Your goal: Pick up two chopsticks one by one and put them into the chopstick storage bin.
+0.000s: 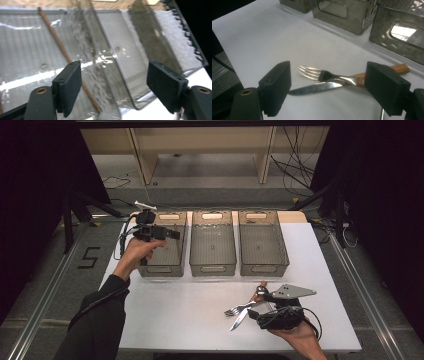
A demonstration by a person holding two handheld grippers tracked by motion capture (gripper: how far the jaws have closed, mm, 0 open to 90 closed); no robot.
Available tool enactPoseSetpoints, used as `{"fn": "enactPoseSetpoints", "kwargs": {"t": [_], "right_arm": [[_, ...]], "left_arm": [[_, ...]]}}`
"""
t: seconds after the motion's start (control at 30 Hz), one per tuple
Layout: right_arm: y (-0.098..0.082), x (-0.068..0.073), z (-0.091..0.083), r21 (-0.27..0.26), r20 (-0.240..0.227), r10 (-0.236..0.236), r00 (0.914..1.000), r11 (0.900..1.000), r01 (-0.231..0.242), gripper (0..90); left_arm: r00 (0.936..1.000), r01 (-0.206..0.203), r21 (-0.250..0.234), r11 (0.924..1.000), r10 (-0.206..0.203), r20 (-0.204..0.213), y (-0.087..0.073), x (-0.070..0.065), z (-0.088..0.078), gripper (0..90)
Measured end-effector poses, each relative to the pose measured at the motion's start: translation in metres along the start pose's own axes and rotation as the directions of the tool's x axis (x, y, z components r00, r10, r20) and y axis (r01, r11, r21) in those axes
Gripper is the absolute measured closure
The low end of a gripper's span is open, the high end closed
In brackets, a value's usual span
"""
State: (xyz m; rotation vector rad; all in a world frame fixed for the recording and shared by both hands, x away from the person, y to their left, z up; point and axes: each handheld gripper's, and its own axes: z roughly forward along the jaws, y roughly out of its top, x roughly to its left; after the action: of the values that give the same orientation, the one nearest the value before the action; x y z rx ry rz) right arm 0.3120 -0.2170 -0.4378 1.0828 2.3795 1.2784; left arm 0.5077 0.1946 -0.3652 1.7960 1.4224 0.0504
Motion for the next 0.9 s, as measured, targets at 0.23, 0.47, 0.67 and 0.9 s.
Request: {"fn": "enactPoseSetpoints", "kwargs": {"t": [0.23, 0.47, 0.67, 0.9], "right_arm": [[0.000, -0.008, -0.005, 0.016, 0.046, 0.014, 0.9988, 1.000, -0.015, 22.9], [-0.002, -0.016, -0.007, 0.057, 0.103, 0.031, 0.9942, 0.998, -0.037, 24.6], [-0.004, -0.021, -0.007, 0.075, 0.131, 0.046, 0.9904, 0.996, -0.056, 26.1], [-0.008, -0.024, -0.005, 0.096, 0.147, 0.057, 0.9874, 0.993, -0.072, 28.8]], "left_arm": [[0.9950, -0.053, -0.084, 0.9951, 0.059, 0.080, -0.020, -0.023, -0.023, 22.5], [0.9870, -0.104, -0.139, 0.9848, 0.120, 0.107, -0.058, -0.035, -0.038, 20.6], [0.9833, -0.125, -0.163, 0.9786, 0.144, 0.111, -0.087, -0.038, -0.038, 19.8], [0.9823, -0.143, -0.182, 0.9729, 0.162, 0.095, -0.108, -0.037, -0.037, 19.6]]}}
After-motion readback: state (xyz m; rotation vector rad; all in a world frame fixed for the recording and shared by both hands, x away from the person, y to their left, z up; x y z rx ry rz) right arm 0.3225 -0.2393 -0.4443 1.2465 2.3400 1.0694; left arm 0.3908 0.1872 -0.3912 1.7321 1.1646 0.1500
